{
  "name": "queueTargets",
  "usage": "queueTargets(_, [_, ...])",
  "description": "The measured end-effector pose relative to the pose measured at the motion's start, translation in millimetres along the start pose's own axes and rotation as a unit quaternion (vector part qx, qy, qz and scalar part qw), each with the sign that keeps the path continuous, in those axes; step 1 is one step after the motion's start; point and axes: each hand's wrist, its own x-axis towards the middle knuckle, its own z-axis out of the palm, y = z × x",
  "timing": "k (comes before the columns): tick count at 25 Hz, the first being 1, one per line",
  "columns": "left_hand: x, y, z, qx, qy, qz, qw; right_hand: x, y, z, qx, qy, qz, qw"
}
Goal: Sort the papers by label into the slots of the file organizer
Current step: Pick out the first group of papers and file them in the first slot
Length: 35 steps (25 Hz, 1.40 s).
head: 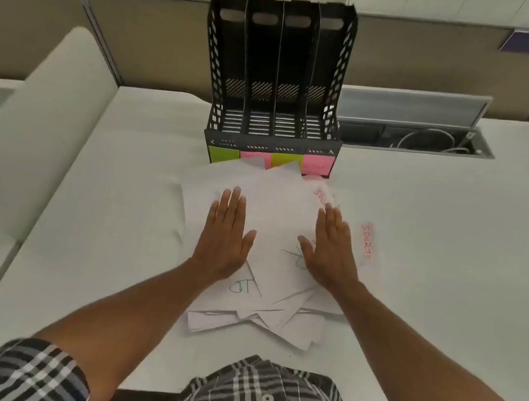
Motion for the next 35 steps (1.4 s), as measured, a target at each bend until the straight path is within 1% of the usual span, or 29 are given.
queueTargets(2, [-8.7, 1.0, 9.0, -0.028, -0.03, -0.04, 0.998, -9.1, 2.2, 10.3, 0.01, -0.034, 0.021, 0.999])
queueTargets(4, [-21.6, 0.8, 23.9, -0.034, -0.062, -0.055, 0.996, -20.3, 5.0, 22.2, 0.013, -0.074, 0.038, 0.996])
queueTargets(6, [-24.2, -1.1, 32.9, -0.069, -0.078, -0.072, 0.992, -20.7, 7.3, 23.7, 0.037, -0.083, 0.047, 0.995])
queueTargets(8, [-27.0, -4.2, 37.1, -0.099, -0.092, -0.083, 0.987, -17.1, 9.1, 17.7, 0.071, -0.066, 0.078, 0.992])
queueTargets(11, [-36.4, -4.6, 43.7, -0.093, -0.1, -0.082, 0.987, -11.7, 9.0, 2.4, 0.082, 0.009, 0.197, 0.977])
queueTargets(13, [-37.4, -0.2, 45.3, -0.094, -0.106, -0.084, 0.986, -3.8, 10.2, -9.6, 0.081, 0.026, 0.258, 0.962])
queueTargets(14, [-37.2, 3.4, 46.4, -0.099, -0.107, -0.087, 0.985, 0.0, 11.2, -13.7, 0.088, 0.026, 0.269, 0.959])
queueTargets(18, [-34.7, 18.2, 46.0, -0.154, -0.108, -0.117, 0.975, 8.1, 7.9, -22.9, 0.168, 0.02, 0.282, 0.944])
queueTargets(20, [-32.2, 24.1, 42.5, -0.186, -0.107, -0.133, 0.968, 11.6, 4.3, -28.4, 0.204, -0.025, 0.296, 0.933])
queueTargets(22, [-28.3, 26.0, 35.5, -0.229, -0.103, -0.161, 0.955, 13.0, -1.8, -35.5, 0.233, -0.054, 0.28, 0.93])
queueTargets(24, [-22.2, 25.8, 18.2, -0.258, -0.08, -0.168, 0.948, 11.3, -15.6, -46.6, 0.263, -0.031, 0.244, 0.933])
queueTargets(25, [-17.6, 24.5, 6.9, -0.246, -0.051, -0.145, 0.957, 8.3, -25.9, -52.8, 0.265, -0.01, 0.215, 0.94])
queueTargets(26, [-12.4, 22.8, -5.0, -0.216, -0.013, -0.103, 0.971, 3.3, -38.8, -58.1, 0.262, 0.011, 0.174, 0.949])
queueTargets(28, [-0.1, 17.4, -28.2, -0.133, 0.045, 0.0, 0.99, -10.2, -69.4, -64.6, 0.253, 0.047, 0.075, 0.963])
queueTargets(29, [6.7, 12.5, -37.9, -0.092, 0.056, 0.044, 0.993, -16.8, -84.4, -63.7, 0.247, 0.057, 0.03, 0.967])
queueTargets(31, [15.8, -3.3, -50.1, -0.031, 0.051, 0.113, 0.992, -28.3, -107.9, -53.3, 0.245, 0.034, -0.025, 0.969])
queueTargets(32, [17.1, -13.5, -52.4, -0.014, 0.04, 0.129, 0.991, -32.6, -113.8, -46.8, 0.262, 0.008, -0.026, 0.965])
queueTargets(33, [15.2, -24.4, -53.8, -0.009, 0.03, 0.133, 0.991, -35.4, -115.4, -41.5, 0.298, -0.018, -0.006, 0.955])
queueTargets(34, [11.3, -35.8, -54.6, -0.012, 0.025, 0.128, 0.991, -35.2, -112.7, -37.5, 0.346, -0.03, 0.037, 0.937])
queueTargets(35, [6.7, -47.6, -55.4, -0.023, 0.026, 0.122, 0.992, -31.9, -104.9, -33.1, 0.382, -0.016, 0.101, 0.918])
